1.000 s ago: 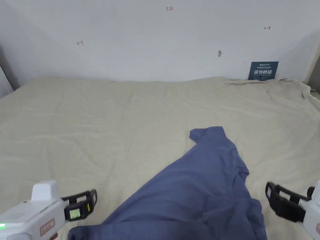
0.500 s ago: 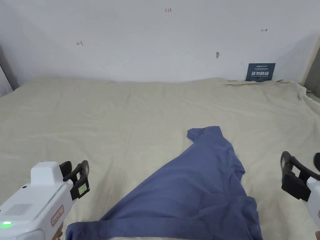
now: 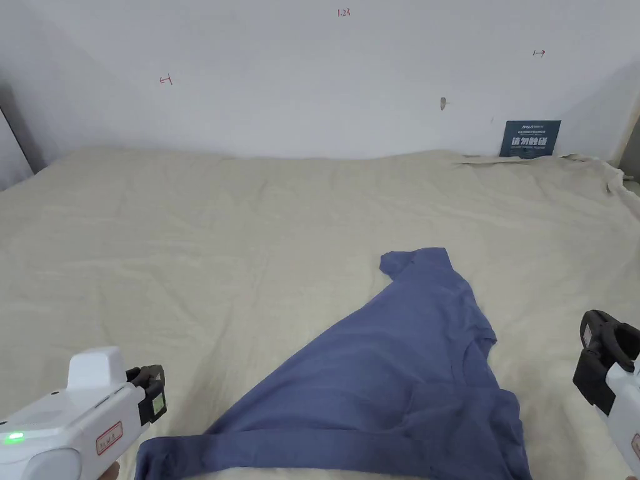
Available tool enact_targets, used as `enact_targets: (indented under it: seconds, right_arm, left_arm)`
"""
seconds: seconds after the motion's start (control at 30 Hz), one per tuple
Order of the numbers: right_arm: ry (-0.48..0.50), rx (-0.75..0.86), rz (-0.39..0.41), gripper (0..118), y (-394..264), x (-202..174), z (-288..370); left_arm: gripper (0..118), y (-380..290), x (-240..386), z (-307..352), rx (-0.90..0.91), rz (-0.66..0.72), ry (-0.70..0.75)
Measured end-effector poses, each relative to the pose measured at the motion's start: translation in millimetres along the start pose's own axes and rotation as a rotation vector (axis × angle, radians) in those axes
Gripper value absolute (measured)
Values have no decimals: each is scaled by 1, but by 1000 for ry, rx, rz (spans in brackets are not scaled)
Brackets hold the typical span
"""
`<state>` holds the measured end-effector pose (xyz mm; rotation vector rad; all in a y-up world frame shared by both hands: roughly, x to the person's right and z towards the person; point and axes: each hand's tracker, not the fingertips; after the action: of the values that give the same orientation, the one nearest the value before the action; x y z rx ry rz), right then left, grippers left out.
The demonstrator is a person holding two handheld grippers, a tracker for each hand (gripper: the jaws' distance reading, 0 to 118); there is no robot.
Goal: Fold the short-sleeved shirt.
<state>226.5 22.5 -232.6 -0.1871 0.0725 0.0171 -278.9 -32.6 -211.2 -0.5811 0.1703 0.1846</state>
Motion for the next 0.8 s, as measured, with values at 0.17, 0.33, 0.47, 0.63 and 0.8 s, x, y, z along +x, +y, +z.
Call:
enact_targets:
  seconds: [0.17, 0.33, 0.47, 0.63, 0.8]
  right_arm:
    - [16, -27, -9, 0, -7, 0, -6]
    - [22, -56, -16, 0, -12, 2, -11]
    - [26, -77, -13, 0, -16, 1, -16]
    - [36, -104, -23, 0, -22, 1, -22]
    - [41, -130, -23, 0, -28, 0, -24]
  left_arm:
    - [4, -12, -17, -20, -147, 64, 15]
    - [80, -29, -29, -44, -269, 102, 57]
    - [95, -43, -36, -64, -325, 89, 71]
    - [95, -59, -46, -84, -374, 158, 94]
    - [94, -72, -45, -96, -409, 152, 124]
